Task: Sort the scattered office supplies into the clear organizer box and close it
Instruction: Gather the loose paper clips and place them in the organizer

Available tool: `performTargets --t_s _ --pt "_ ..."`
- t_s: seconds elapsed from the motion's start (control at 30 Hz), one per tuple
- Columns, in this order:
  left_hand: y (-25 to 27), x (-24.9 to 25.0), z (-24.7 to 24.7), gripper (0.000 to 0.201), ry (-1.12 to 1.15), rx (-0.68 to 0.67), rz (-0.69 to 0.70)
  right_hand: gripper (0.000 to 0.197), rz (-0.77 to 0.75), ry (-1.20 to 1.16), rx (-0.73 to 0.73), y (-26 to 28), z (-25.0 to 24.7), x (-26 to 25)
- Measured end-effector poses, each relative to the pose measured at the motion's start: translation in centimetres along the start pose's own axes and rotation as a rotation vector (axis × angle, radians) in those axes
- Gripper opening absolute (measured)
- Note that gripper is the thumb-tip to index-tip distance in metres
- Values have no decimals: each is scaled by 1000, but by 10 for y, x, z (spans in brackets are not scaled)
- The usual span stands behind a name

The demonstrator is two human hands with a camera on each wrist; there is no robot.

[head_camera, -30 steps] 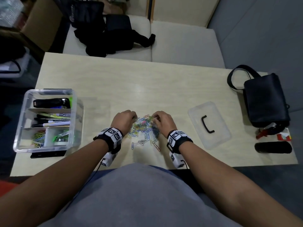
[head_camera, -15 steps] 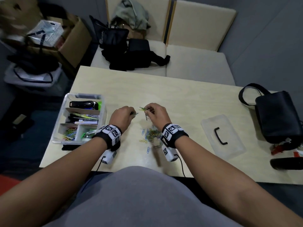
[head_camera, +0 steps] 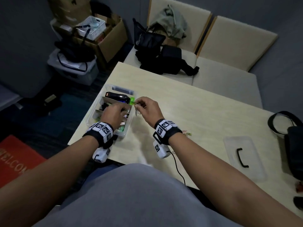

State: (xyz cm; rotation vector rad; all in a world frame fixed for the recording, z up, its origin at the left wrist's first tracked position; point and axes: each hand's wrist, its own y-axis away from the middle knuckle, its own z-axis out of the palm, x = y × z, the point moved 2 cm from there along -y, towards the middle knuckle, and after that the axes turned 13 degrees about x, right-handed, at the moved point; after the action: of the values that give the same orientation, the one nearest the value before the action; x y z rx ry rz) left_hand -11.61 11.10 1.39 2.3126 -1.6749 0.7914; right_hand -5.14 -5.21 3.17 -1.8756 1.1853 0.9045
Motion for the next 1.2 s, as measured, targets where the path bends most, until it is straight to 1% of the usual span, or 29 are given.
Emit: performTargets --t_s 0.17,0.37,0.47,0.57,0.67,0.8,0.87,0.97,1.1,1.2 --pt "1 -39 -21 14 -87 57 -86 11 -35 -13 -60 -6 37 -19" --pt "9 -73 -30 13 -248 103 -91 10 -36 -10 -112 -8 74 -33" --pt "14 -84 -32 14 -325 90 -94 11 -35 -4 -142 -8 92 -35" --pt "18 -90 -33 15 -378 43 -68 11 -29 8 -153 -8 106 -38" --pt "21 -93 -34 18 -358 28 -64 11 -21 24 -169 -8 115 -43" --pt "23 -95 -42 17 -234 122 -109 11 4 10 -199 -9 124 -46" --pt "23 -98 -46 22 -216 156 -138 9 6 26 -205 -10 130 -46" --pt "23 -104 -47 30 -211 141 -159 9 -1 70 -203 -10 138 -45" --pt "23 -106 -44 31 -195 130 -183 8 -1 120 -217 -8 145 -44" --pt "23 -106 -44 30 -200 134 -186 7 -22 200 -229 -5 150 -41"
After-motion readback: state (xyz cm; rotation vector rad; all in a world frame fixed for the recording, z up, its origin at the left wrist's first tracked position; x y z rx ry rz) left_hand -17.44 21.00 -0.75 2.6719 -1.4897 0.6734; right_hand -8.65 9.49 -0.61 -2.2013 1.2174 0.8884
